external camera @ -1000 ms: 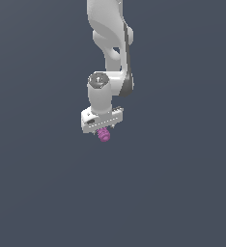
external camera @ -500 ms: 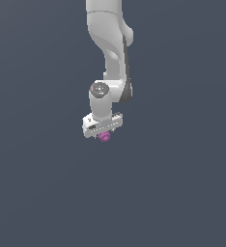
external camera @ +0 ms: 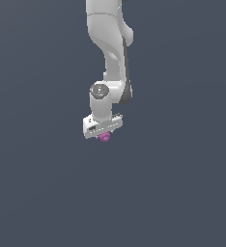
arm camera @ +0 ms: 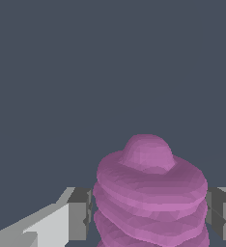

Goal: Pick up the object and move it to a goal position.

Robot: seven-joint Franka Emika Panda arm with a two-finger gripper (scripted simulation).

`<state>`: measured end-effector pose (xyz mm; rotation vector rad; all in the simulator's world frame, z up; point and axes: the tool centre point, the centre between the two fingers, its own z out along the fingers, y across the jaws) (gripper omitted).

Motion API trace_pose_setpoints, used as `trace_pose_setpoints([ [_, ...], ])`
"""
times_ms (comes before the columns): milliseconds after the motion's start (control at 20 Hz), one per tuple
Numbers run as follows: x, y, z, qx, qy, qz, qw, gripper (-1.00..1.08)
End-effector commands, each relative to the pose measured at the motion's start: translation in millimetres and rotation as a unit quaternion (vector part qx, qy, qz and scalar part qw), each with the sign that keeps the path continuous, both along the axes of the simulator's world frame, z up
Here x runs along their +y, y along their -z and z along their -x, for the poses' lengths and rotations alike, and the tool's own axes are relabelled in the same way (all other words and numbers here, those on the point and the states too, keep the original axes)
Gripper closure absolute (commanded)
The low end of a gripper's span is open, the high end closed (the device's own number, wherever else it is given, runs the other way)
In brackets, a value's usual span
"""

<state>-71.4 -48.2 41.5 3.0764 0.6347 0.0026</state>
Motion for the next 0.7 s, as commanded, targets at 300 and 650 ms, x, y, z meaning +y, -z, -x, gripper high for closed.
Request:
trace_pose_setpoints([
  [300,-0.8,-1.4,-1.3,0.0,0.0,0.0,1.0,1.08],
  [650,-14.4,-18.6,-15.5,0.0,0.0,0.0,1.0,1.08],
])
